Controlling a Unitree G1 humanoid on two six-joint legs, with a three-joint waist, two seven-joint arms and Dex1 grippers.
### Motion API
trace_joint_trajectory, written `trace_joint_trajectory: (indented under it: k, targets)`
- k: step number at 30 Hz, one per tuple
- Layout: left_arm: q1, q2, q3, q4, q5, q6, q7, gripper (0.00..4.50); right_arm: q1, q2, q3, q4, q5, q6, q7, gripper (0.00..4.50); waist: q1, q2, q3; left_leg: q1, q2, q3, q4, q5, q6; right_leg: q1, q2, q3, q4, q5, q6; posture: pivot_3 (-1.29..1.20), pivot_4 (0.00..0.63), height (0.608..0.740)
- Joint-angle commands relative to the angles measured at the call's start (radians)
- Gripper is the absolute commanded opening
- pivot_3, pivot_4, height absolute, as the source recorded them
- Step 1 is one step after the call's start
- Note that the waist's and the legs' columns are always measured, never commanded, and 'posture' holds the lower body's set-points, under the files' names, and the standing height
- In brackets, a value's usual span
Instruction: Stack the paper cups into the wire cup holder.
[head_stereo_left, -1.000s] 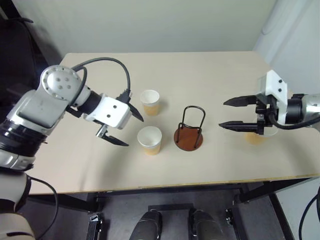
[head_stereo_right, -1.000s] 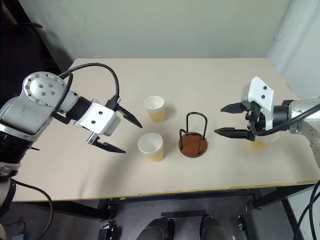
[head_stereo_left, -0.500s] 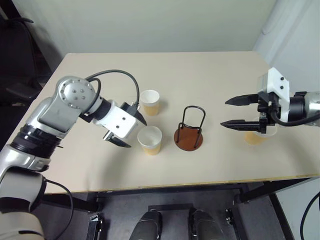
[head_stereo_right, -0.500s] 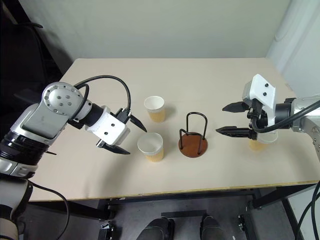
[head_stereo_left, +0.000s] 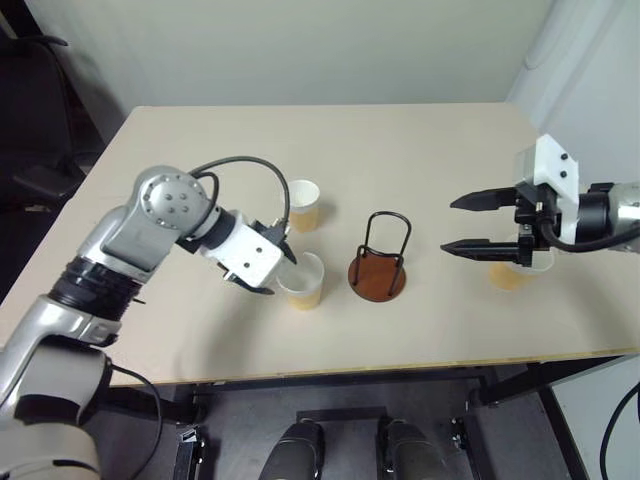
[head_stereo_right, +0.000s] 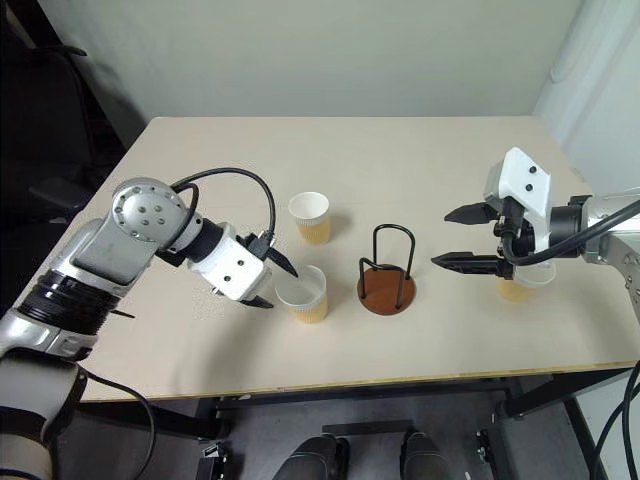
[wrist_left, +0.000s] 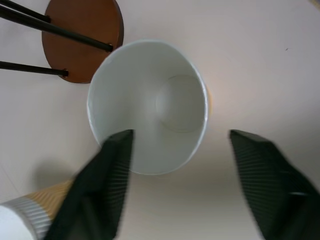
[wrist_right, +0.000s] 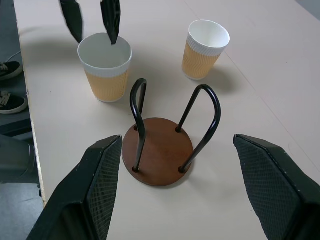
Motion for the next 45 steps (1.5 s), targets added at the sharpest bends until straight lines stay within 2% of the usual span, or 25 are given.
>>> trace_joint_trajectory:
  k: [1, 4, 6, 21, 25, 32, 40, 45]
  targets:
    - [-0.004, -0.008, 0.005, 0.041, 0.044, -0.05, -0.001, 1.72, -0.002, -0.002, -0.017, -0.022, 0.009, -0.01, -0.012, 3.61, 0.0, 0.0, 0.0, 0.0, 0.0, 0.0, 0.0, 0.0, 0.0, 0.0, 0.0, 0.0, 0.0, 0.0, 0.0, 0.0, 0.15, 0.74]
    - [-0.005, -0.016, 0.01, 0.063, 0.055, -0.068, -0.009, 0.58, 0.004, -0.001, -0.019, -0.026, 0.009, -0.011, -0.015, 3.61, 0.0, 0.0, 0.0, 0.0, 0.0, 0.0, 0.0, 0.0, 0.0, 0.0, 0.0, 0.0, 0.001, 0.0, 0.0, 0.0, 0.15, 0.74]
    - [-0.008, -0.019, 0.012, 0.072, 0.057, -0.071, -0.016, 0.02, 0.008, -0.002, -0.021, -0.027, 0.009, -0.013, -0.015, 3.61, 0.0, 0.0, 0.0, 0.0, 0.0, 0.0, 0.001, 0.0, 0.0, 0.0, 0.0, 0.0, 0.0, 0.0, 0.0, 0.0, 0.15, 0.74]
    - [-0.1, -0.014, -0.014, 0.108, 0.009, -0.021, -0.046, 0.02, -0.008, -0.011, -0.008, 0.025, -0.017, -0.073, 0.011, 3.61, 0.001, 0.0, 0.0, 0.0, 0.0, 0.0, 0.002, -0.001, 0.001, 0.0, 0.0, 0.0, 0.0, 0.0, 0.0, 0.0, 0.15, 0.74]
    - [-0.18, -0.002, -0.055, 0.153, -0.032, 0.001, -0.046, 0.02, -0.046, -0.001, -0.007, 0.059, -0.009, -0.081, 0.022, 3.61, 0.0, 0.0, 0.0, -0.001, 0.0, 0.0, 0.002, -0.001, 0.001, 0.0, 0.0, 0.0, 0.001, 0.0, 0.0, 0.0, 0.15, 0.74]
    - [-0.385, 0.019, -0.211, 0.25, -0.185, 0.058, -0.046, 0.02, -0.081, 0.012, 0.015, 0.16, -0.041, -0.171, 0.078, 3.61, 0.002, 0.0, 0.0, -0.001, 0.0, 0.0, 0.002, -0.002, 0.002, 0.001, 0.0, 0.0, -0.001, 0.0, 0.001, 0.0, 0.15, 0.74]
    - [-0.616, -0.061, -0.337, 0.425, -0.287, 0.056, -0.046, 0.02, -0.072, 0.033, 0.021, 0.177, -0.065, -0.211, 0.077, 3.61, 0.003, 0.0, 0.0, -0.003, 0.0, 0.0, 0.002, -0.003, 0.003, 0.0, -0.001, -0.002, -0.003, 0.0, 0.001, 0.0, 0.15, 0.74]
    - [-0.71, -0.098, -0.412, 0.463, -0.377, 0.057, -0.046, 0.02, -0.073, 0.038, 0.015, 0.178, -0.068, -0.212, 0.074, 3.61, 0.003, 0.0, 0.0, -0.004, 0.0, 0.001, 0.002, -0.005, 0.004, 0.0, -0.002, -0.001, -0.003, -0.001, 0.003, 0.0, 0.15, 0.74]
